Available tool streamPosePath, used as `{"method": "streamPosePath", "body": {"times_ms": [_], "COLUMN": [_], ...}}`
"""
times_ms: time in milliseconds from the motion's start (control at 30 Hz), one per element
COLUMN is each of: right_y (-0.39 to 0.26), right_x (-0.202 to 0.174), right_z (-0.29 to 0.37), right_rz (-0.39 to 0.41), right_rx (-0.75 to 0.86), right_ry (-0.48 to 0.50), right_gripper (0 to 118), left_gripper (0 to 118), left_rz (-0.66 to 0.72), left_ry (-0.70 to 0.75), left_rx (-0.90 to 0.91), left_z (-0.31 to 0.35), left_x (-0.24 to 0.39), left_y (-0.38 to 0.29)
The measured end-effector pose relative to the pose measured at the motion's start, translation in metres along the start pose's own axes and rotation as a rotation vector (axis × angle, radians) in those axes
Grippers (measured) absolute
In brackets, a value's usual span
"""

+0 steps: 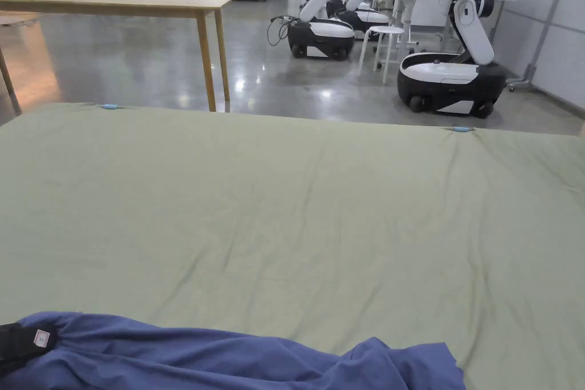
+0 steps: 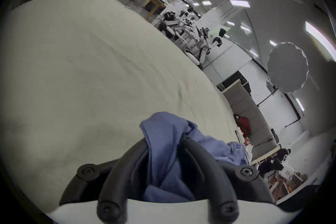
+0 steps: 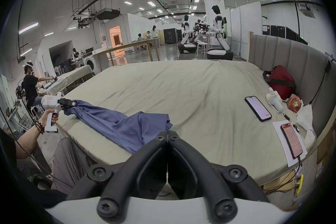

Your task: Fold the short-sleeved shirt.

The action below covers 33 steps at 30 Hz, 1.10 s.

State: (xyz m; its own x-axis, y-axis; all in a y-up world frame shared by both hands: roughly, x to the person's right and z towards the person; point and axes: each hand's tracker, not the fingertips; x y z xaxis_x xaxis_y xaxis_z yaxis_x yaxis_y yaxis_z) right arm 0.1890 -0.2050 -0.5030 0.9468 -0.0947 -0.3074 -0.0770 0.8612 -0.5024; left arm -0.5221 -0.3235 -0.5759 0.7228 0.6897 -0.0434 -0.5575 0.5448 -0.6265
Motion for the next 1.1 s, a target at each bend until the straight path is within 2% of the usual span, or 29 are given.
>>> {"method": "streamPosePath", "body": {"times_ms": [133,333,533,600,800,933,1033,1067,1100], "right_y": [0.001,0.0,-0.006,-0.008,-0.012,-0.015,-0.018,-0.018,-0.019], "right_x": [-0.002,-0.005,-0.004,-0.003,0.007,0.009,0.01,0.01,0.011], "right_z": [-0.003,-0.005,-0.003,0.0,0.005,0.002,-0.001,-0.002,-0.002], "right_rz": [0.001,0.009,-0.01,-0.008,-0.035,-0.031,-0.043,-0.047,-0.05], "right_rx": [-0.007,-0.016,-0.02,-0.02,-0.03,-0.046,-0.052,-0.054,-0.059], "right_ry": [0.007,0.016,0.023,0.017,0.008,-0.015,-0.008,-0.006,-0.002], "right_gripper": [0,0,0,0,0,0,0,0,0], "left_gripper": [17,17,17,17,18,20,21,23,36], "left_rz": [-0.039,-0.05,-0.109,-0.082,-0.084,-0.243,-0.473,-0.505,-0.493], "left_ry": [-0.218,-0.319,-0.189,-0.12,-0.05,0.171,0.27,0.278,0.26], "left_rx": [0.015,-0.103,-0.215,-0.269,-0.257,-0.225,-0.2,-0.208,-0.215], "left_z": [0.003,-0.036,-0.127,-0.153,-0.17,-0.163,-0.17,-0.173,-0.174], "left_x": [0.059,0.135,0.17,0.171,0.17,0.214,0.25,0.256,0.26], "left_y": [0.001,-0.011,-0.063,-0.082,-0.094,-0.104,-0.127,-0.133,-0.138]}}
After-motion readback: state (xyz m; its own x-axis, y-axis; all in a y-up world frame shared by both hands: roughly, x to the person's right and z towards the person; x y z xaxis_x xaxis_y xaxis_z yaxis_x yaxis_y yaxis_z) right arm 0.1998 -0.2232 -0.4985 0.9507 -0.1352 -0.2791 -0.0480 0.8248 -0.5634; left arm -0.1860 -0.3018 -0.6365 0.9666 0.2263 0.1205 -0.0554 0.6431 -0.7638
